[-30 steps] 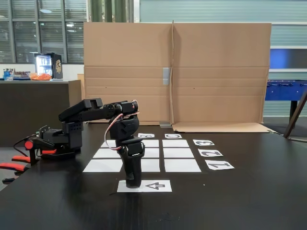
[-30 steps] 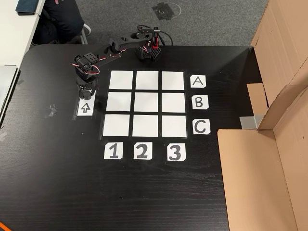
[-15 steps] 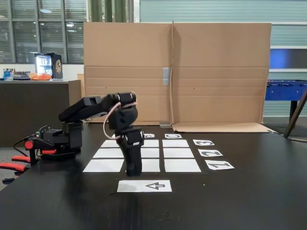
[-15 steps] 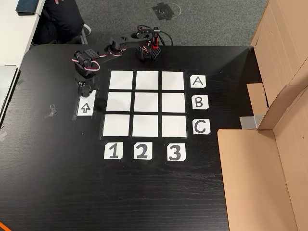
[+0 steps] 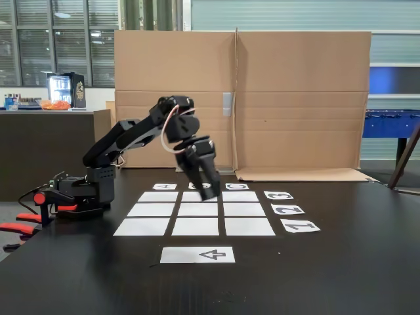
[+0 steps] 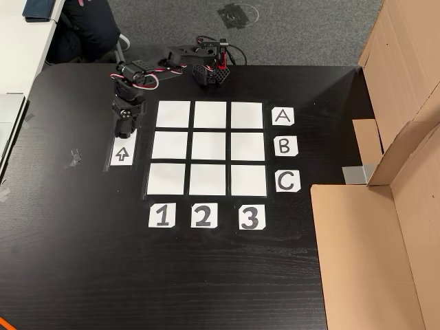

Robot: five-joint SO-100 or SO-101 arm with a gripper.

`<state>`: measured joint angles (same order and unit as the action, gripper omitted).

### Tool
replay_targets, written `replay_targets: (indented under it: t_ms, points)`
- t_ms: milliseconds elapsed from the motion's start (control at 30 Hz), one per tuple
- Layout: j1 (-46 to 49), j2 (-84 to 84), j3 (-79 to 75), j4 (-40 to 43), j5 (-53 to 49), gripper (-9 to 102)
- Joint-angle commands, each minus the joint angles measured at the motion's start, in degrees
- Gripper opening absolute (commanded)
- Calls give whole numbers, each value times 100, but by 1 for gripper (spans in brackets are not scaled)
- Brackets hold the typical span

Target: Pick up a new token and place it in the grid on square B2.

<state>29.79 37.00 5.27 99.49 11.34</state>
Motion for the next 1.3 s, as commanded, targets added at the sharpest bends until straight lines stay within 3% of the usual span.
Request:
replay_targets:
  t_ms: [0,333,767,1267]
  points:
    - [-448,642,-70,26,62,14]
    - [-1907,1213,562,26,105,14]
    - [-3410,1934,2540,26,123,14]
    - [-3718,1960,4263,0,132,16]
